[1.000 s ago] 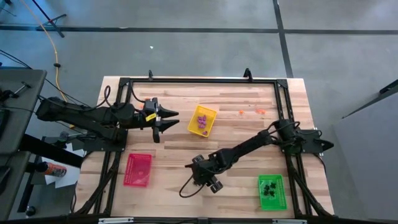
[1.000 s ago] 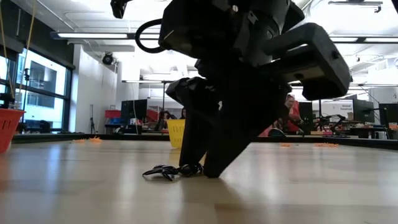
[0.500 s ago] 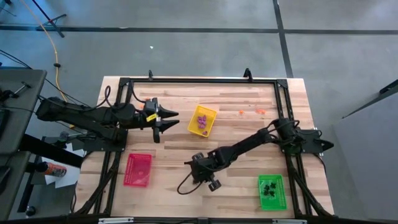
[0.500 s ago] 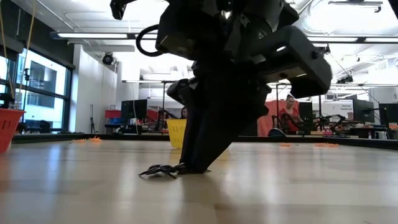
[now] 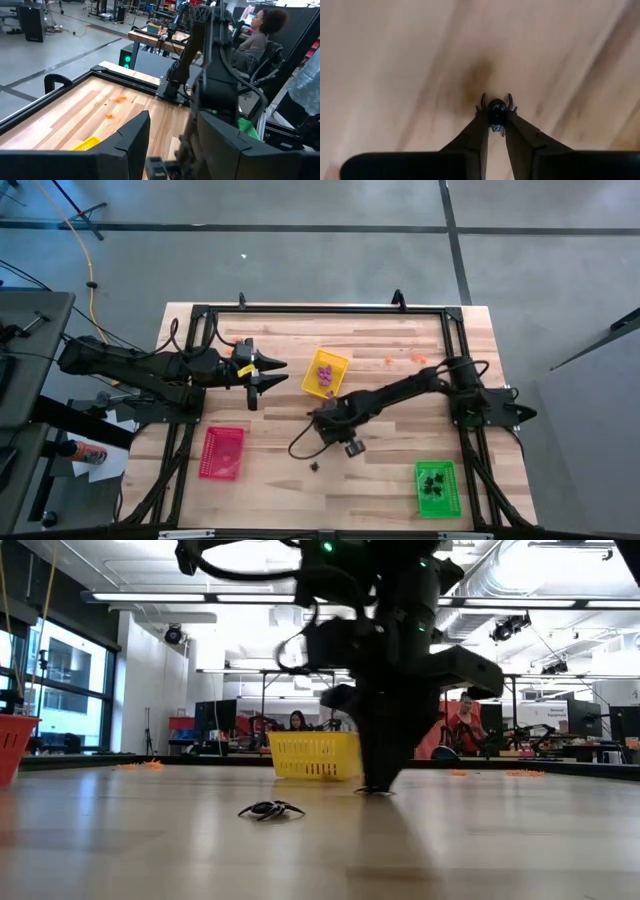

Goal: Sort Halloween decoration
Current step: Put the right black spider toy into the green bin

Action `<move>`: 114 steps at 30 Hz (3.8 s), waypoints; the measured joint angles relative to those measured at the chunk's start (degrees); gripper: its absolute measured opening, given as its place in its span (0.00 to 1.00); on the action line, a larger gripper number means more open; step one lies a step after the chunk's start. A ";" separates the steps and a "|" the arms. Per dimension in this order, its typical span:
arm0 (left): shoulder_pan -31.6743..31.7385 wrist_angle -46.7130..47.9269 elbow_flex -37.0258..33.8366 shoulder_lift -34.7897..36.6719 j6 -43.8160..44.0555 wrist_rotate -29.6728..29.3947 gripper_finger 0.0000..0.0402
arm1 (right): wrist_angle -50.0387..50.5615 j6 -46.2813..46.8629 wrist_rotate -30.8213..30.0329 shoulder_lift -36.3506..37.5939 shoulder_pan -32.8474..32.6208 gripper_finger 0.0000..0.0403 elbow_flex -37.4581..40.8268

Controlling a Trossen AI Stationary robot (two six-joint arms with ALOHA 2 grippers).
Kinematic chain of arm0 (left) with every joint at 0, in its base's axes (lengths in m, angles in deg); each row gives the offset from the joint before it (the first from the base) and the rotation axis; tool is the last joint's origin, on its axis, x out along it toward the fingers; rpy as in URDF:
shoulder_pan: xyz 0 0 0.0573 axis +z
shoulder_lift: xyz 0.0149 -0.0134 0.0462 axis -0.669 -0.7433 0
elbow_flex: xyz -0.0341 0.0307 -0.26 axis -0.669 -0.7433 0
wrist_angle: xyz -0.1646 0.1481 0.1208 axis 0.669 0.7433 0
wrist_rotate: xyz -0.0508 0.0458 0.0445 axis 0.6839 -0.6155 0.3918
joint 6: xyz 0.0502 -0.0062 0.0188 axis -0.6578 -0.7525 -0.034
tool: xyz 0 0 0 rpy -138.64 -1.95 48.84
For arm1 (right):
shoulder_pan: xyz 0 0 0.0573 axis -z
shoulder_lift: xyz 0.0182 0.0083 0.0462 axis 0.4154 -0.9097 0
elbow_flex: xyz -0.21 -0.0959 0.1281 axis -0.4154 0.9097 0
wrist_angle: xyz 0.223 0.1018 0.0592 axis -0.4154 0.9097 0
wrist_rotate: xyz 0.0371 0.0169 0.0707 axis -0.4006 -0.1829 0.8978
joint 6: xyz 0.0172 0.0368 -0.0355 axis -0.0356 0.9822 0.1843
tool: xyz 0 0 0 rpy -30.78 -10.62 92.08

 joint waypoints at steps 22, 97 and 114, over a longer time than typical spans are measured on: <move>0.00 2.12 -0.02 0.00 -1.53 -2.84 0.39 | -24.77 42.63 0.29 26.70 0.87 0.15 30.95; 0.00 5.03 -0.07 -2.16 9.69 -4.96 0.39 | -7.40 65.84 -11.78 5.49 -2.87 0.58 12.36; 0.00 5.05 -0.07 -2.16 10.04 -4.94 0.39 | -6.79 71.98 -12.78 4.38 -2.83 0.43 12.27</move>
